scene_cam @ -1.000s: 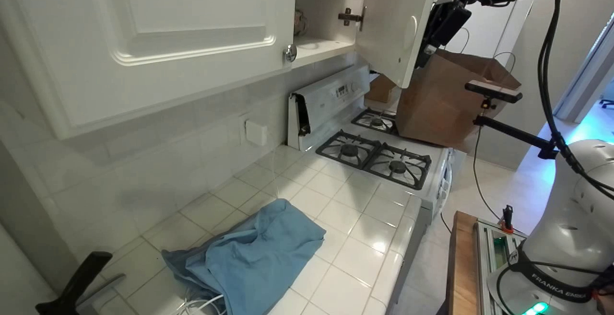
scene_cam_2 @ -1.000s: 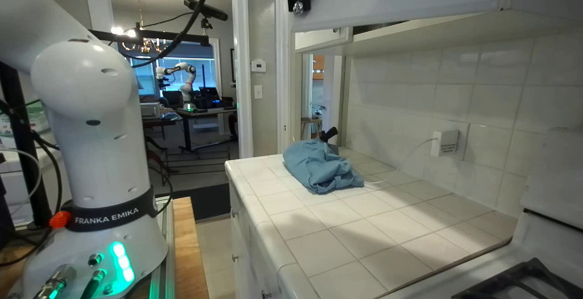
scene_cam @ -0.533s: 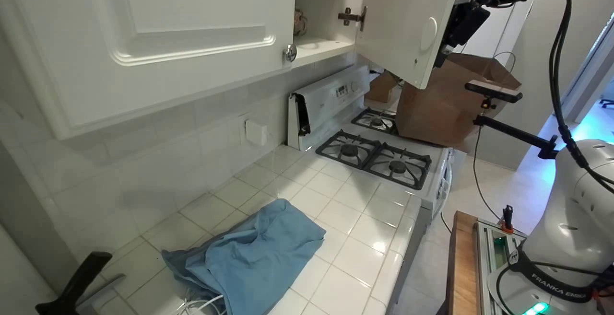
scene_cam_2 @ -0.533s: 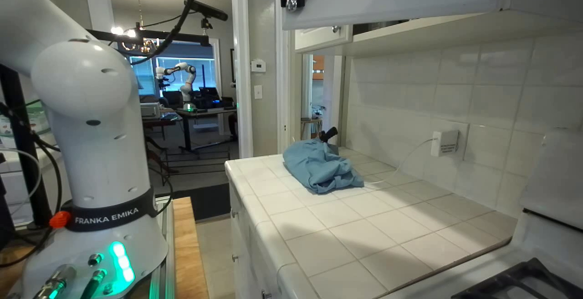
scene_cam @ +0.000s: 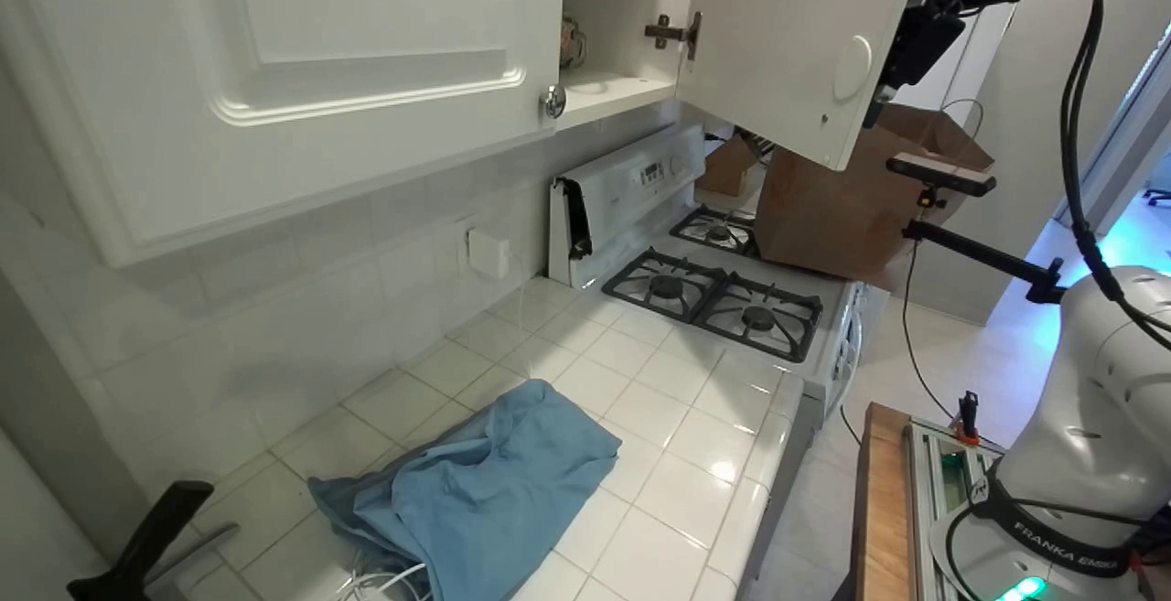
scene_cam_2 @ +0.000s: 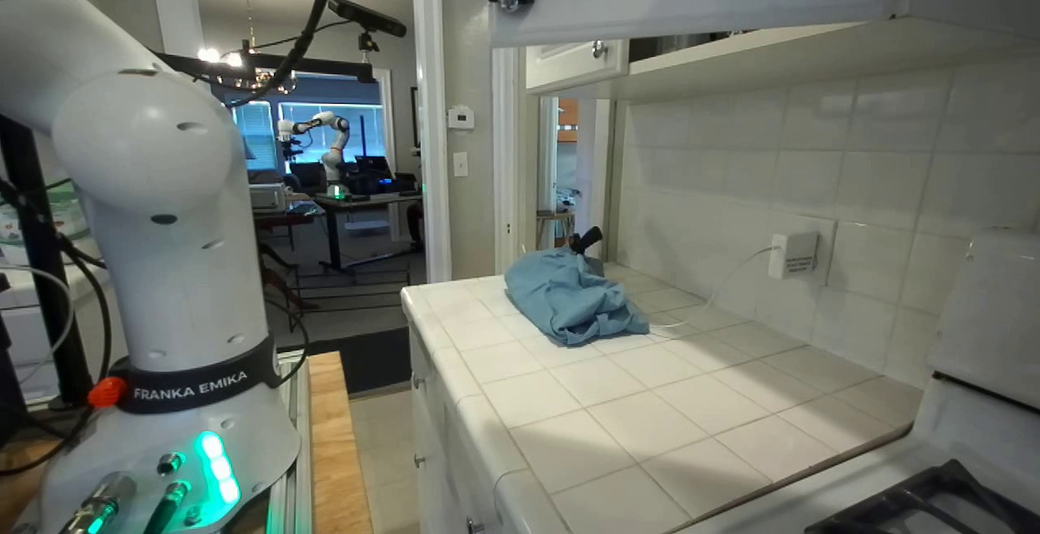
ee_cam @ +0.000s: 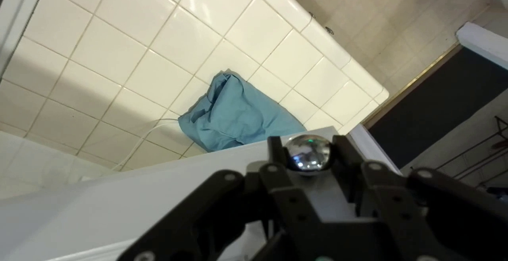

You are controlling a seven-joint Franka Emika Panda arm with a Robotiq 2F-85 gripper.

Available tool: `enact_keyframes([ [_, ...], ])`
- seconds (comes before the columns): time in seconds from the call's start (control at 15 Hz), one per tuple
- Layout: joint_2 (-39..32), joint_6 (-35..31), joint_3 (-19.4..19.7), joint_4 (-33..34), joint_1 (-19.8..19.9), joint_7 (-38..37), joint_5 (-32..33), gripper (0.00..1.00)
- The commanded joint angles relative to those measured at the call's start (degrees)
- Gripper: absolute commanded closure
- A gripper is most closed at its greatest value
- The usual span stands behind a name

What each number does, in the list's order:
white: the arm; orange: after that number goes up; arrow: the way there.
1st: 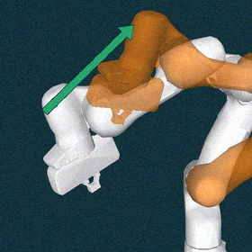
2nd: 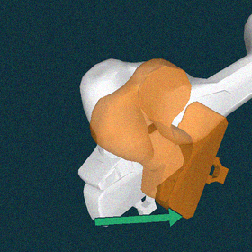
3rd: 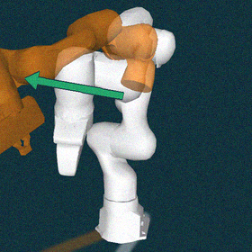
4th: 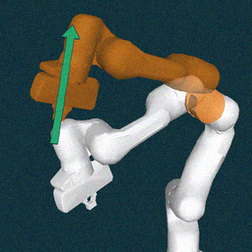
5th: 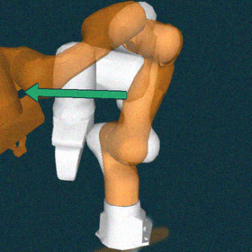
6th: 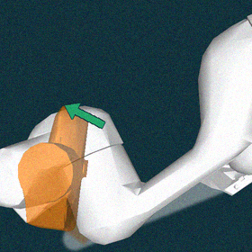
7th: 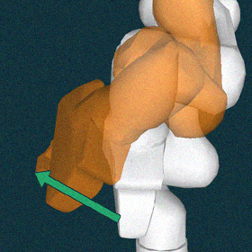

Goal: Open the cabinet door

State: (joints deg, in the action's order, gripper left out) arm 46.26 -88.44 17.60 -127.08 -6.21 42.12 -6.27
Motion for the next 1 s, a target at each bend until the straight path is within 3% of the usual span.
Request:
enact_keyframes([
  [0.0, 0.2, 11.3, -1.5, 4.1, -0.7, 2.7, 0.0, 0.90],
  [0.33, 0.0, 14.1, -0.9, 5.4, 0.5, 5.8, 0.3, 0.90],
  [0.4, 0.0, 14.7, -0.7, 5.7, 0.6, 6.3, 0.2, 0.40],
  [0.53, -0.4, 16.9, -0.4, 7.1, 0.5, 7.4, 0.6, 0.33],
  [0.67, -1.4, 20.2, -0.3, 9.2, 0.5, 9.0, 1.2, 0.19],
  [0.8, -2.3, 28.2, -0.6, 12.5, -0.1, 11.1, 1.6, 0.05],
  [0.93, -3.5, 36.3, -0.9, 16.3, -1.2, 13.0, 3.1, 0.00],
])
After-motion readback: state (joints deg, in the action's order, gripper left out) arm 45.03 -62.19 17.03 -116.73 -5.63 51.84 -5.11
